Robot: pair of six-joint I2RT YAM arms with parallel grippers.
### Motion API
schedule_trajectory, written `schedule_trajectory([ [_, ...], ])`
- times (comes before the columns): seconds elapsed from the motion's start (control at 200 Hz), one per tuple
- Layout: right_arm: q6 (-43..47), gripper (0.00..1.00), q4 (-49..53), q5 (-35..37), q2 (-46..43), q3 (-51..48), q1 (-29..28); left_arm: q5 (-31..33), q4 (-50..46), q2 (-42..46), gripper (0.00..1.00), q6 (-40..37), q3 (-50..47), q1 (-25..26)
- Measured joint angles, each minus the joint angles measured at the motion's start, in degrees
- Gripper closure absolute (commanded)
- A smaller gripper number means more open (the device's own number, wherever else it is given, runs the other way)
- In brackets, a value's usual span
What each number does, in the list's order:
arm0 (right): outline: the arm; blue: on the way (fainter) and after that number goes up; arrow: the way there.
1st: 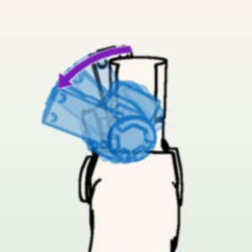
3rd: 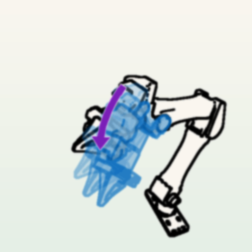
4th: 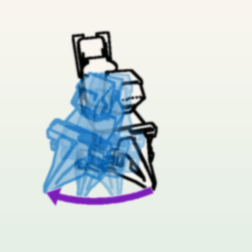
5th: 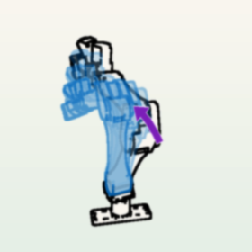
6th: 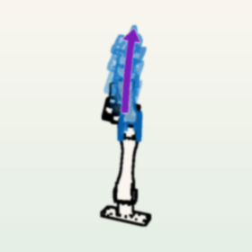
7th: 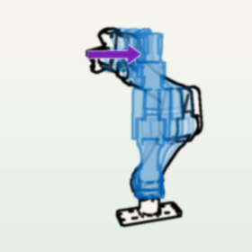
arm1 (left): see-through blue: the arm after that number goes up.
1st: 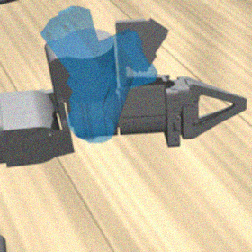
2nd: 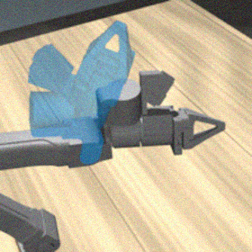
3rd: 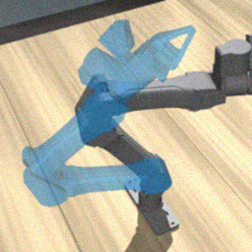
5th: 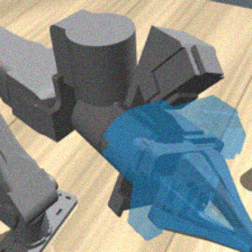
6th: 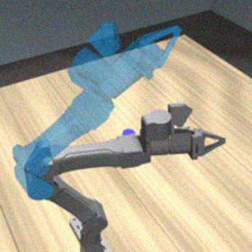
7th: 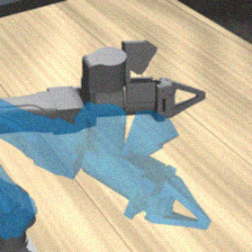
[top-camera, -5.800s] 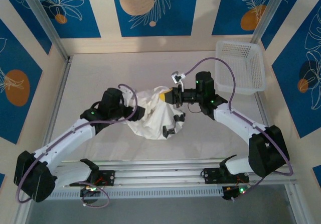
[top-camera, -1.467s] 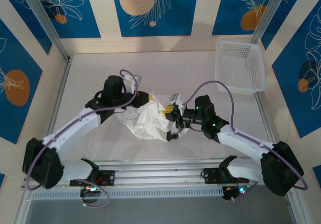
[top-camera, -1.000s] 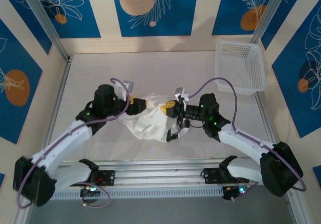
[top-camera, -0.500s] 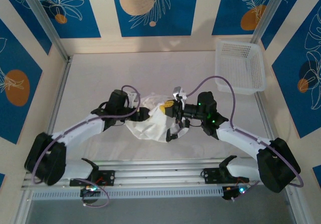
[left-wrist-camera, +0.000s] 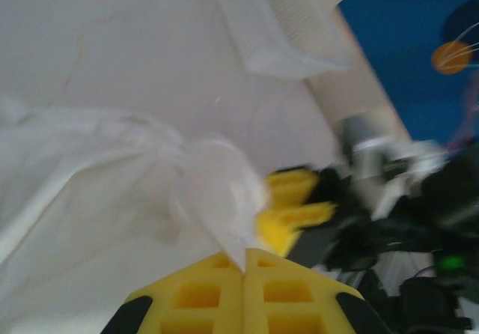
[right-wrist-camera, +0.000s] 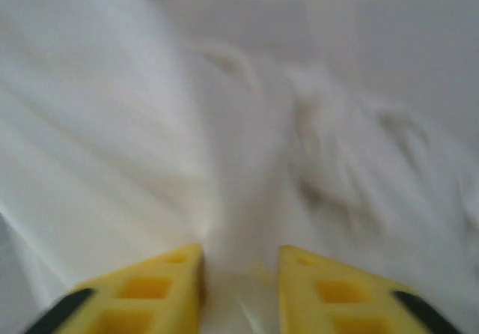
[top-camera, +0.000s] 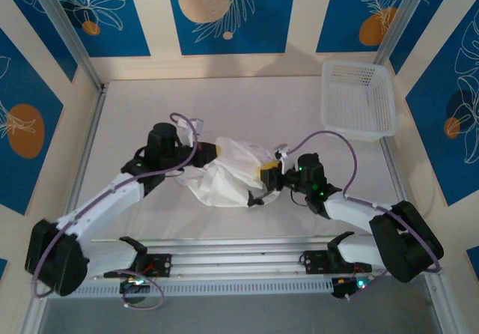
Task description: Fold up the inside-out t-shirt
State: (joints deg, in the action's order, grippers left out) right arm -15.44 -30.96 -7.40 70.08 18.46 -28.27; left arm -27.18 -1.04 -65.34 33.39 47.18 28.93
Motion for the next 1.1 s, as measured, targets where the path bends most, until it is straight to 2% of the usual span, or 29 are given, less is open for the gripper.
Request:
schedule_trajectory([
  [0.08,0.6,0.55,2.4,0.9,-1.6,-0.9,0.0,0.0,-0.9,2.3,1.00,-1.2,0.8,0.0],
  [0.195,2.9,0.50,4.3,1.2,-8.7,-0.5,-0.9,-0.3,-1.6,1.4,1.00,-2.0,0.1,0.0],
  [0.325,8.9,0.49,6.8,0.7,-13.2,5.4,-4.2,-0.3,-1.7,0.7,1.00,-2.0,-2.6,0.0],
  [0.455,14.4,0.44,8.5,0.5,-9.9,15.3,-9.3,-0.4,-1.8,0.5,1.00,-1.8,-3.3,0.0],
  [0.6,18.9,0.39,10.8,2.9,-0.1,25.5,-14.9,-0.5,-1.6,0.5,1.00,-1.8,-3.3,0.0],
  [0.715,20.6,0.45,12.8,4.8,6.9,29.4,-16.9,-0.3,-1.7,0.7,1.00,-1.8,-3.3,0.0],
  [0.9,20.8,0.46,17.2,10.6,9.9,29.8,-16.9,0.2,-3.1,1.5,1.00,-1.9,-3.5,-0.2],
  [1.015,18.8,0.49,22.7,14.0,9.9,30.9,-14.6,0.2,-3.1,2.1,1.00,-2.0,-3.5,-0.2],
  [1.1,16.8,0.56,26.5,14.6,8.5,31.0,-11.4,0.2,-3.1,2.1,1.00,-2.0,-3.5,-0.2],
])
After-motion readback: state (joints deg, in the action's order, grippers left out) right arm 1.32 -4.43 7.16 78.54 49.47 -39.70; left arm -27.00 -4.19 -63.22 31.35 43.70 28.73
